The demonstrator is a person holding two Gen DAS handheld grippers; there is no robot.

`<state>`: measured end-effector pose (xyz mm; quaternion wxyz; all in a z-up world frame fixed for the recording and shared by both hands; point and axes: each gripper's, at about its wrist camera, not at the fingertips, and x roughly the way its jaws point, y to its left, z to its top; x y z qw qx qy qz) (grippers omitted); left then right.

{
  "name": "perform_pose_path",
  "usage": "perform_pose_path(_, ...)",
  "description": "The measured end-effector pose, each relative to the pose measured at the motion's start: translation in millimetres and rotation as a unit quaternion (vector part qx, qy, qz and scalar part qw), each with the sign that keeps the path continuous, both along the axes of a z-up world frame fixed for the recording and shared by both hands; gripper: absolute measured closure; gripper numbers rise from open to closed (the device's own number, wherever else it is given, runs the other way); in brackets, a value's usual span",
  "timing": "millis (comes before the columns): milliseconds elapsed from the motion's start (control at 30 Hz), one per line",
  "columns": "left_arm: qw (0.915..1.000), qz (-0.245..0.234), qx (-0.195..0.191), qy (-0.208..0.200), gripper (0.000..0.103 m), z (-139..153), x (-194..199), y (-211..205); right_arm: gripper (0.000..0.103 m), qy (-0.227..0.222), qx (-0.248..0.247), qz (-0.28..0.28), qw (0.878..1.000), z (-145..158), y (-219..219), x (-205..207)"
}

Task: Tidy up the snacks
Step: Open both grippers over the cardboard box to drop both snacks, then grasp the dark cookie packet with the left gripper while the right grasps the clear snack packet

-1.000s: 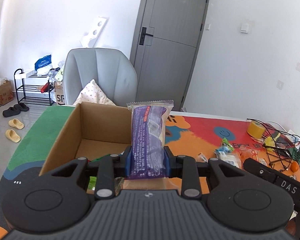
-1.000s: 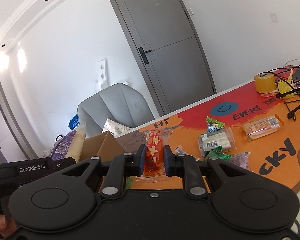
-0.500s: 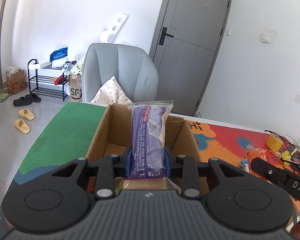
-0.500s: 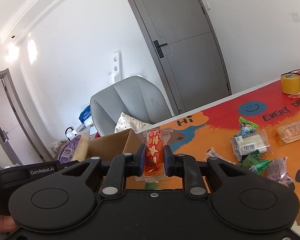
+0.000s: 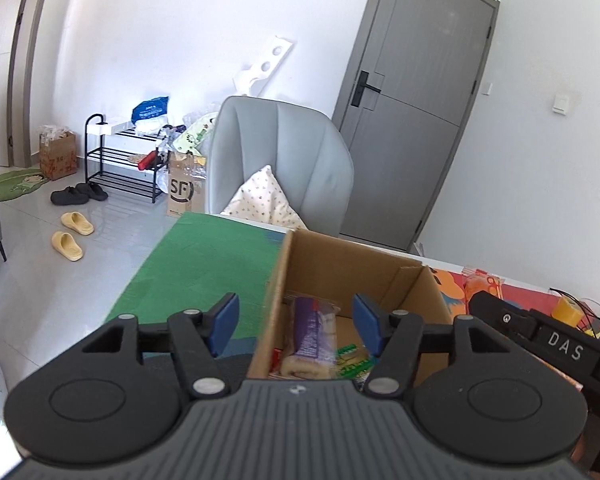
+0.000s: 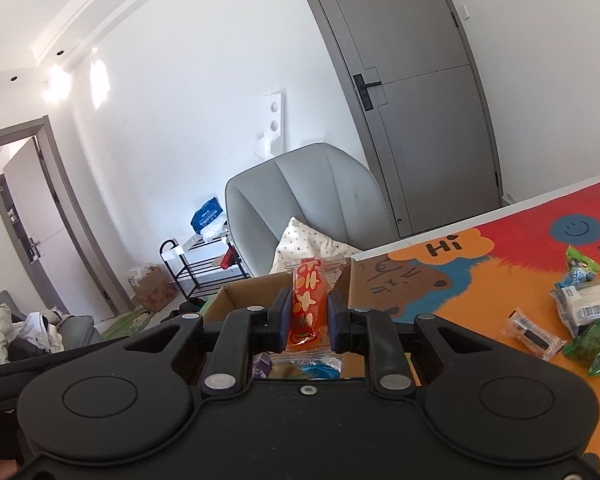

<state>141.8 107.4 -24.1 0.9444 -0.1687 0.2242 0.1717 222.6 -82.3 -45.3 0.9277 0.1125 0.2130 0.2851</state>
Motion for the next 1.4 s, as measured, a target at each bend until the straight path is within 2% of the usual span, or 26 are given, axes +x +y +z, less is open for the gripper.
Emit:
perform_pose_path(100, 0.9999, 0.016, 0.001, -0.003, 0.028, 2, -5, 5, 0.083, 0.001, 0.006, 0.012, 1.000, 1, 10, 1)
perform_pose_path(167, 0.9997, 0.023, 0.005, -0.003, 0.025, 1, -7, 9, 0.081, 0.000, 0.005, 0.022, 1.000, 1, 18, 2)
perform_pose_path(200, 0.9996, 0.027, 0.007, -0.002, 0.024, 1, -7, 9, 0.075, 0.002, 0.006, 0.020, 1.000, 1, 19, 2)
perform_pose_path(233, 0.9995, 0.030, 0.008, 0.000, 0.021, 0, -8, 9, 0.063, 0.004, 0.008, 0.017, 1.000, 1, 18, 1)
perform_pose_path(300, 0.9994, 0.034, 0.009, 0.002, 0.016, -1, -9, 9, 0.050, 0.002, 0.014, 0.008, 1.000, -2, 14, -3)
perform_pose_path(367, 0.9993, 0.035, 0.010, 0.003, 0.014, -2, -9, 7, 0.047, 0.005, 0.013, -0.001, 1.000, -4, 7, -6)
perform_pose_path(467, 0.9993, 0.035, 0.015, 0.005, 0.008, -3, -7, 1, 0.033, 0.014, 0.018, -0.016, 1.000, -9, -6, -10)
perform_pose_path(633, 0.9995, 0.026, 0.015, 0.005, 0.003, -3, -7, -12, 0.010, 0.016, 0.024, -0.045, 0.999, -12, -29, -17)
perform_pose_path(733, 0.9996, 0.017, 0.020, 0.003, 0.001, -1, -8, -23, 0.001, 0.014, 0.029, -0.059, 0.998, -12, -44, -22)
perform_pose_path(1200, 0.9982, -0.047, 0.037, -0.004, 0.001, 3, -8, -90, 0.000, 0.009, 0.031, -0.134, 0.990, -14, -113, -36)
perform_pose_path(1400, 0.9958, -0.080, 0.044, 0.006, 0.001, -1, -1, -122, 0.000, 0.012, 0.022, -0.157, 0.987, -14, -142, -37)
